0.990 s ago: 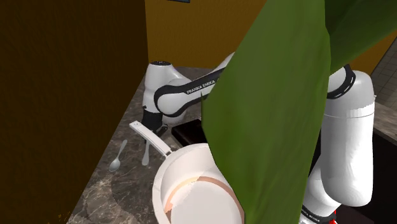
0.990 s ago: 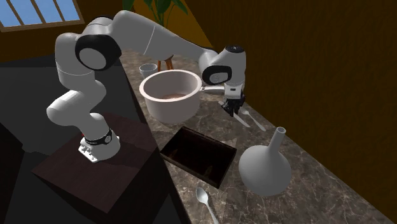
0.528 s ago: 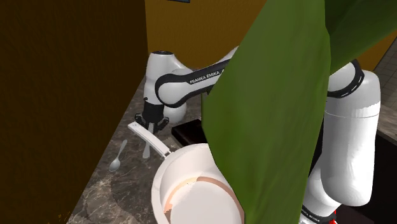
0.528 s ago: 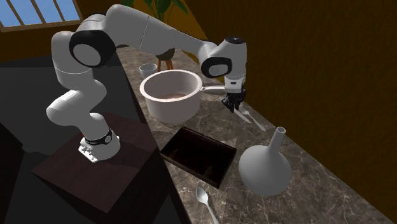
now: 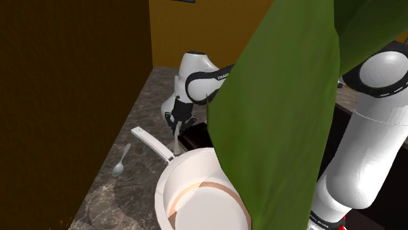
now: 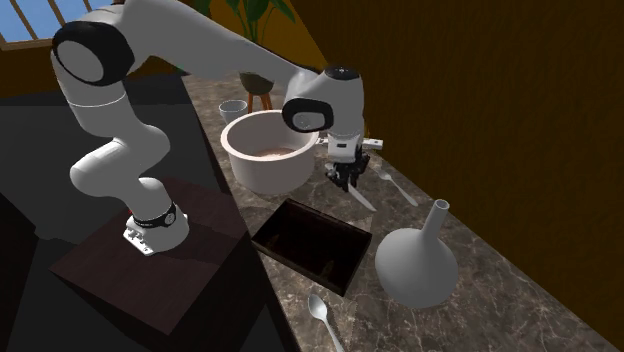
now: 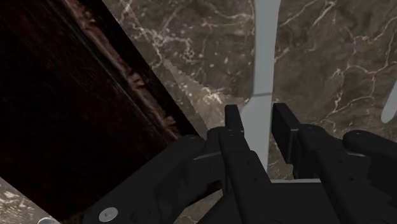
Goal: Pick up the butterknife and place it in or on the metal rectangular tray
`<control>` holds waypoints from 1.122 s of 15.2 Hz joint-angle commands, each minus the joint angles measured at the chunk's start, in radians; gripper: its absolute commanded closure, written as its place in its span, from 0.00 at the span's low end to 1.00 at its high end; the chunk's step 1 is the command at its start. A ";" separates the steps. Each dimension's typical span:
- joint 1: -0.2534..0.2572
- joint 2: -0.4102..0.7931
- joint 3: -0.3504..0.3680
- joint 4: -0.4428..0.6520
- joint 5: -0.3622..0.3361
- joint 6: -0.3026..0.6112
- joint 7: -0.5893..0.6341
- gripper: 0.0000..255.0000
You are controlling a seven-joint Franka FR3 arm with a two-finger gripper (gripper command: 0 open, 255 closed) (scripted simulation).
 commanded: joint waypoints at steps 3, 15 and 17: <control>-0.057 -0.102 -0.024 -0.105 0.068 0.001 -0.116 1.00; -0.143 -0.248 -0.120 -0.307 0.162 0.036 -0.361 1.00; -0.143 -0.233 -0.119 -0.320 0.162 0.064 -0.363 1.00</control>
